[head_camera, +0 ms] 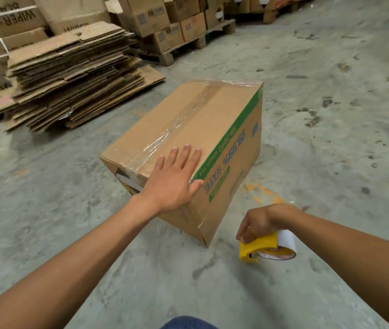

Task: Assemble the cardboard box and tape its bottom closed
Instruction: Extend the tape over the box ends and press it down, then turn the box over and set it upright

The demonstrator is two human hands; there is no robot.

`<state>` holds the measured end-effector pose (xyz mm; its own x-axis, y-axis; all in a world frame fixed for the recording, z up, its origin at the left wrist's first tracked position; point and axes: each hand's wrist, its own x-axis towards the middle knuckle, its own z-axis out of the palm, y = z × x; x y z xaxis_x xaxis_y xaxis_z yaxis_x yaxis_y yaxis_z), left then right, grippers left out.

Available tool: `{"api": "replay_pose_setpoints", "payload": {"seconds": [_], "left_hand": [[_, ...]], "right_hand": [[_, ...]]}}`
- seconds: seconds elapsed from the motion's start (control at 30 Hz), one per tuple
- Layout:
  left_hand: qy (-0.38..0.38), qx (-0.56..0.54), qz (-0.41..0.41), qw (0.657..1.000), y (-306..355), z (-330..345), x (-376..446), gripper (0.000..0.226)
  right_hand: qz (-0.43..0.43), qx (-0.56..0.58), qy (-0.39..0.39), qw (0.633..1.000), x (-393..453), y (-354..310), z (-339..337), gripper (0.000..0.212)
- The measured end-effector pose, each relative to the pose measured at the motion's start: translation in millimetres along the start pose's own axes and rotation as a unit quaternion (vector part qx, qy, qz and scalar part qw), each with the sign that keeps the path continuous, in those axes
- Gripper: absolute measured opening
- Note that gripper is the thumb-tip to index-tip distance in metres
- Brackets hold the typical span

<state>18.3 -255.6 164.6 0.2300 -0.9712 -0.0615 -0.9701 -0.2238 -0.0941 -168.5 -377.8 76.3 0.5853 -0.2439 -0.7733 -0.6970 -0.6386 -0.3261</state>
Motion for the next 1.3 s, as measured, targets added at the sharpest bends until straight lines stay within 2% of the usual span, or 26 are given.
{"api": "replay_pose_setpoints", "payload": {"seconds": [0.07,0.13,0.27,0.37,0.43,0.6,0.83,0.9,0.93,1.0,1.07,1.13,1.2,1.27,1.3], "left_hand": [[-0.010,0.006,0.011,1.000,-27,2,-11,0.072],[-0.006,-0.001,0.030,1.000,-60,5,-27,0.071],[-0.006,-0.025,0.053,0.998,-118,12,-65,0.069],[-0.002,-0.027,0.056,0.998,-143,18,-88,0.066],[0.006,-0.028,0.056,0.998,-156,21,-101,0.064],[0.033,-0.034,0.025,0.999,-177,32,-124,0.060],[0.137,-0.096,-0.002,0.986,-179,49,-124,0.051],[0.168,-0.147,-0.027,0.974,-179,49,-120,0.050],[0.174,-0.176,-0.042,0.968,-179,48,-118,0.051],[0.157,-0.236,-0.074,0.956,-181,45,-113,0.052],[0.113,-0.282,-0.120,0.945,-183,40,-105,0.057],[0.065,-0.283,-0.168,0.942,-187,33,-95,0.067],[0.034,-0.269,-0.211,0.939,-192,28,-82,0.074],[0.026,-0.261,-0.242,0.934,-197,26,-67,0.075],[0.029,-0.261,-0.250,0.932,-200,25,-60,0.076]], "right_hand": [[-0.035,0.016,0.008,0.999,3,-9,10,0.042],[-0.068,-0.013,0.022,0.997,8,-21,21,0.044],[-0.132,-0.072,0.068,0.986,34,-44,51,0.056],[-0.191,-0.115,0.070,0.972,41,-64,77,0.066],[-0.220,-0.155,0.070,0.961,44,-73,93,0.073],[-0.210,-0.261,0.060,0.941,50,-85,114,0.098],[-0.278,-0.318,0.109,0.900,52,-72,132,0.094],[-0.301,-0.350,0.124,0.878,51,-64,130,0.087],[-0.312,-0.368,0.147,0.863,48,-63,125,0.076],[-0.342,-0.397,0.214,0.824,42,-63,111,0.040],[-0.373,-0.356,0.254,0.818,29,-71,86,0.014],[-0.409,-0.311,0.338,0.788,10,-92,47,0.012],[-0.439,-0.300,0.426,0.732,-8,-116,2,0.013],[-0.448,-0.305,0.490,0.683,-20,-137,-40,0.012],[-0.439,-0.303,0.516,0.670,-21,-145,-59,0.013]]}}
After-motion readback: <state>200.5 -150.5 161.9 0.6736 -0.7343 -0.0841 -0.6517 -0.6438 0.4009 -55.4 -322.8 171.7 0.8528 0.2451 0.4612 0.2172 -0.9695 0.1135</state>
